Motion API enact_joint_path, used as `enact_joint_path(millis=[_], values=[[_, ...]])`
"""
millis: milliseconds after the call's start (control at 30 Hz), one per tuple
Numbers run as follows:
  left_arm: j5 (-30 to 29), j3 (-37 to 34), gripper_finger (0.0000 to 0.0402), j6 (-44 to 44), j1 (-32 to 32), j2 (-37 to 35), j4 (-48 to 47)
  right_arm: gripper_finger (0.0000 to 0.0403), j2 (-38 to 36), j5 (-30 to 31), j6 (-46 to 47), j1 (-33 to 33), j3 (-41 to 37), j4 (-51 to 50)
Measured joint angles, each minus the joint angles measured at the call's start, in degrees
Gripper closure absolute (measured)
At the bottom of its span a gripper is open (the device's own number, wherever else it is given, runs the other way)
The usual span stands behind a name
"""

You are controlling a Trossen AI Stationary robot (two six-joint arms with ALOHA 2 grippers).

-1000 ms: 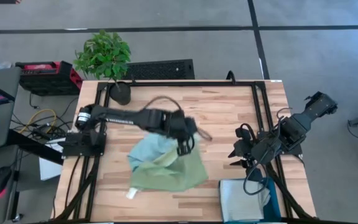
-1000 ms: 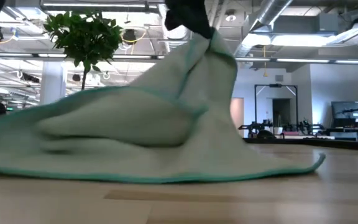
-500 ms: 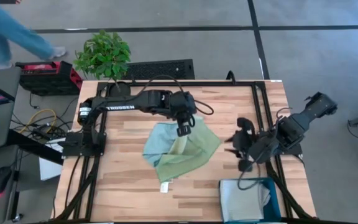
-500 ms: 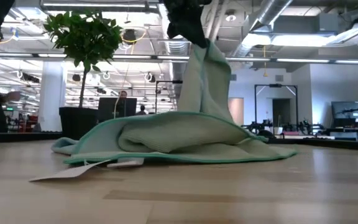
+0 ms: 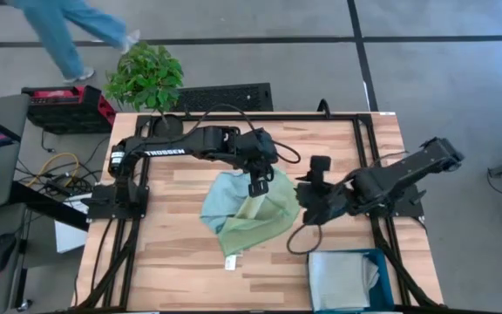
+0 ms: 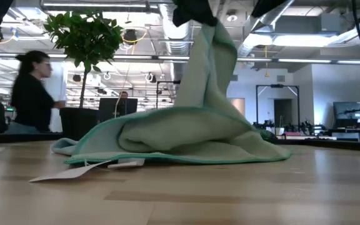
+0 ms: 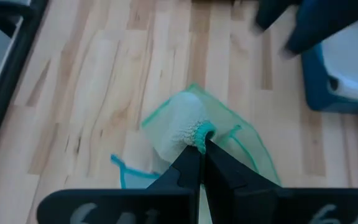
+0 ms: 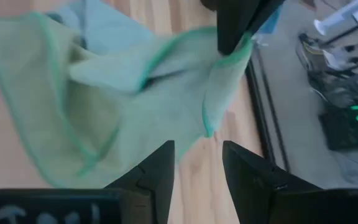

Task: Fold microfiber towels
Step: Fold the green microfiber towel

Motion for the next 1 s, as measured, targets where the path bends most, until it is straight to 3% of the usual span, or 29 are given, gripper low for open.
enact_joint_path(millis=[367,633,867,1000], values=[[-0.87,10.73,0.0401,-0.14,-1.77,0.0,-5.64,0.0244,2.29,1.99,-2.49,-3.72,0.02,6.25],[-0.92,11.39,0.0401,-0.22,-2.96,0.0,-6.5,0.0244,1.99,2.99,-2.99,-6.0,0.07,7.74],[-0.94,11.37,0.0401,-2.23,-3.02,0.0,-7.36,0.0244,-0.14,3.8,-2.51,-1.69,0.02,8.06],[-0.99,11.37,0.0401,-2.78,-3.3,0.0,-7.32,0.0244,-0.48,10.53,-1.53,0.23,0.02,8.08]])
